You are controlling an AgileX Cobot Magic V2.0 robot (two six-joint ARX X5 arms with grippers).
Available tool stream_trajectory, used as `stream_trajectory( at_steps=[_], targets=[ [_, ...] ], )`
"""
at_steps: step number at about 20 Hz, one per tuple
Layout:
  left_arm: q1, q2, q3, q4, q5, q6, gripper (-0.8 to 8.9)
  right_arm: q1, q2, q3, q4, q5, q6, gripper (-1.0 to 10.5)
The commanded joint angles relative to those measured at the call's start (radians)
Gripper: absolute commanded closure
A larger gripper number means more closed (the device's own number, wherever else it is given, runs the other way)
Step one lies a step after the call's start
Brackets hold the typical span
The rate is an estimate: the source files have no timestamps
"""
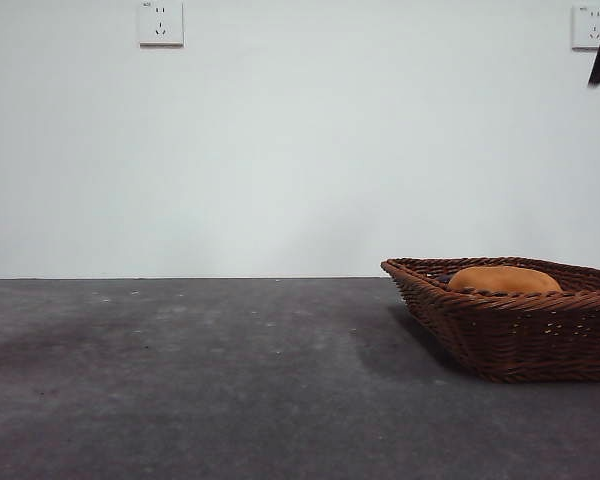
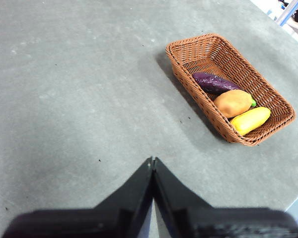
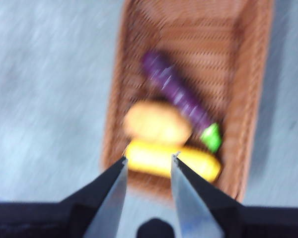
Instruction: Help me put the vegetables on the table into the basket
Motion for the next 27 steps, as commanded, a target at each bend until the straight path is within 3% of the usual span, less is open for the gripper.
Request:
stream_trajectory(
  at_steps=[1, 4, 19, 27],
  targets=[
    [0.002, 0.0, -0.001, 0.006, 0.006, 0.018, 8.21, 0.022, -0.054, 0.001, -0.053, 0.003, -0.019, 8.2],
    [0.002, 0.0, -0.001, 0.006, 0.006, 0.02, 8.21, 0.048, -0.121, 0.001, -0.135, 0.003, -0.031, 9.5],
    [0.002, 0.0, -0.001, 0.006, 0.005, 0.02, 8.17, 0.067, -0.201, -0.001, -0.154, 0.023, -0.004, 9.5],
    [0.002, 0.0, -0.001, 0.006, 0.005, 0.02, 8.17, 0.067, -0.201, -0.001, -0.154, 0.118, -0.005, 9.5]
  ],
)
